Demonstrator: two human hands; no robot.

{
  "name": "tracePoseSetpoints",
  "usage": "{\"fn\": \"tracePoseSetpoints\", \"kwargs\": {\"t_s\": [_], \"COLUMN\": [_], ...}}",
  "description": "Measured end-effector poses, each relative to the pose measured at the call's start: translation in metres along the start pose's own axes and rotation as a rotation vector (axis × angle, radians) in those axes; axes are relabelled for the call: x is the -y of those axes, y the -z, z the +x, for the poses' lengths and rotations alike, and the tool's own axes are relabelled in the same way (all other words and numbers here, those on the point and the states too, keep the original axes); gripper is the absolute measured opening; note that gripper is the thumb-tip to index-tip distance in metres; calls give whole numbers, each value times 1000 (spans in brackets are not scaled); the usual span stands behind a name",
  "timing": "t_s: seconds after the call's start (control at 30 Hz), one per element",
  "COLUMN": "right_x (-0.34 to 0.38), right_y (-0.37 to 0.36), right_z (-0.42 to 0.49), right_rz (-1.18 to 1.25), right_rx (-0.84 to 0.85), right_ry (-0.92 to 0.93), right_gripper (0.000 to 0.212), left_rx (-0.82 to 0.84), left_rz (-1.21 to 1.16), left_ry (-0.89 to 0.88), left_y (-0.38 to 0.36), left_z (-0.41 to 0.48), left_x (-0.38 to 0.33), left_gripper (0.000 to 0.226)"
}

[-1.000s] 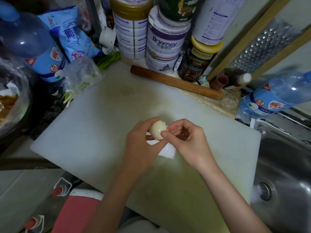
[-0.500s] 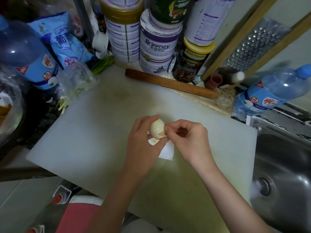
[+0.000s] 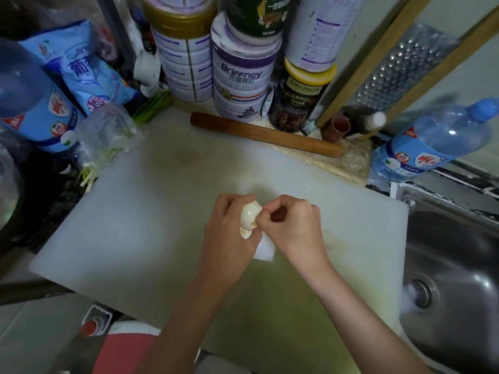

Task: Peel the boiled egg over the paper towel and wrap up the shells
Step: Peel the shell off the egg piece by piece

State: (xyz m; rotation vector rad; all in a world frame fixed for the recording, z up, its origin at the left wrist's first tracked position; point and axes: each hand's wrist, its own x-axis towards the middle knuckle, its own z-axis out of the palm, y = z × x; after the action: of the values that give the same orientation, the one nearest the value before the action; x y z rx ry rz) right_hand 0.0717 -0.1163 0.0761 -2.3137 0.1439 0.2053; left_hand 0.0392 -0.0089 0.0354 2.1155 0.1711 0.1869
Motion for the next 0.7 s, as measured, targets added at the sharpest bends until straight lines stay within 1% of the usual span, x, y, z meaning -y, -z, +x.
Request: {"fn": "tracePoseSetpoints", "kwargs": {"t_s": [0.17,0.4,0.53,0.7], "right_x": [-5,-10,-8,-8], "right_y": [-1,-1,-1,0], "right_z": [1,1,-2,-3], "right_rz": [58,23,-9,-57], "right_rx": [25,31,19,26], "right_ry": [43,145,260,357], "right_gripper": [9,5,18,18], "left_rx": [0,8,12,25], "left_rz": [-8,55,43,4], "left_ry": [-19,-23,-16,-6], "left_y": [4,11,12,14], "left_z": [5,6,5,5], "left_x": [3,6,6,7], "left_gripper": [45,43,44,46]}}
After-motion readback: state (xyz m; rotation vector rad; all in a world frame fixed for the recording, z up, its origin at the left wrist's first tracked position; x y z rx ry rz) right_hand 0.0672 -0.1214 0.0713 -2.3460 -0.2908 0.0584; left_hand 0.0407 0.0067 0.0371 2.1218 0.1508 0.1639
